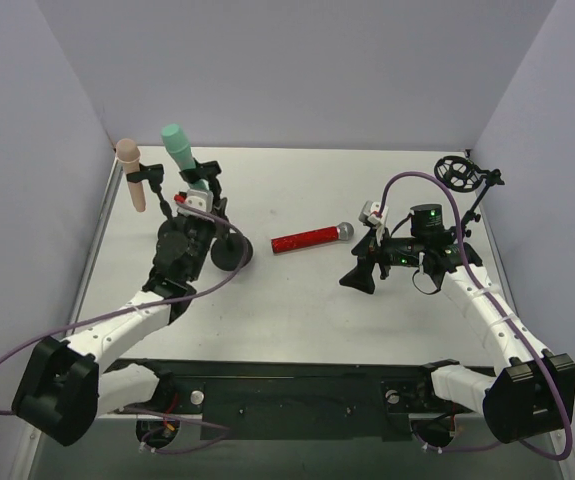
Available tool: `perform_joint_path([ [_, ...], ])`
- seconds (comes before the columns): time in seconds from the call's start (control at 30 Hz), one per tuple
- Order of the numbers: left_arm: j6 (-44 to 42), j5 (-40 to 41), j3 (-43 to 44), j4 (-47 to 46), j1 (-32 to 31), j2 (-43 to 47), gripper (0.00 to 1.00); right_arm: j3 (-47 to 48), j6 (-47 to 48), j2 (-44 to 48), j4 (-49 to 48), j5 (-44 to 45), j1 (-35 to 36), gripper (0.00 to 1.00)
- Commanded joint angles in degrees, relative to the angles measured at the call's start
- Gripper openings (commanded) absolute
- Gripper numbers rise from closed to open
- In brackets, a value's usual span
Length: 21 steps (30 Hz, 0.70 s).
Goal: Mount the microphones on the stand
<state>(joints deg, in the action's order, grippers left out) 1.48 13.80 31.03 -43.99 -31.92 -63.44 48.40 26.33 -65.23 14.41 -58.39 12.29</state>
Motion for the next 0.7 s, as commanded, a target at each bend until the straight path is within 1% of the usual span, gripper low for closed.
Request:
perform_joint_path([
  [0.0,1.69,-7.99,6.85,-4.87,8.26,-4.93,0.00,1.87,1.53,1.25,0.17,-2.69,-0.17,0.96],
  [0.07,0.81,-9.32,9.31,-6.90,10.29,-10.54,0.00,1.87,1.62,1.25,0.26,-2.69,-0.17,0.96],
  [0.13,0.20,-10.90,12.03,-8.22,11.61,-14.23,0.00,1.87,1.71,1.16,0.44,-2.78,-0.25,0.96],
  [0.2,-0.41,-12.39,15.28,-8.83,12.23,-17.40,0.00,1.87,1.89,1.16,0.53,-2.96,-0.34,0.96],
  [0.3,-1.12,-13.54,17.92,-9.19,12.76,-21.36,0.00,1.87,1.97,1.16,0.70,-2.96,-0.34,0.96],
  [0.33,-2.69,-13.54,18.97,-9.36,12.85,-23.03,0.00,1.96,2.06,0.99,0.79,-2.96,-0.34,0.96],
  [0.5,-3.94,-13.80,22.32,-9.71,15.13,-27.96,0.00,2.13,2.94,0.90,1.49,-3.13,-0.25,0.96],
  [0.53,-3.85,-15.80,23.19,-9.63,15.48,-29.01,0.00,2.13,3.03,0.81,1.67,-3.22,-0.25,0.96],
  [0.67,-3.76,-17.84,24.87,-9.27,17.24,-32.26,0.00,2.31,3.64,0.46,2.37,-3.31,-0.34,0.96],
])
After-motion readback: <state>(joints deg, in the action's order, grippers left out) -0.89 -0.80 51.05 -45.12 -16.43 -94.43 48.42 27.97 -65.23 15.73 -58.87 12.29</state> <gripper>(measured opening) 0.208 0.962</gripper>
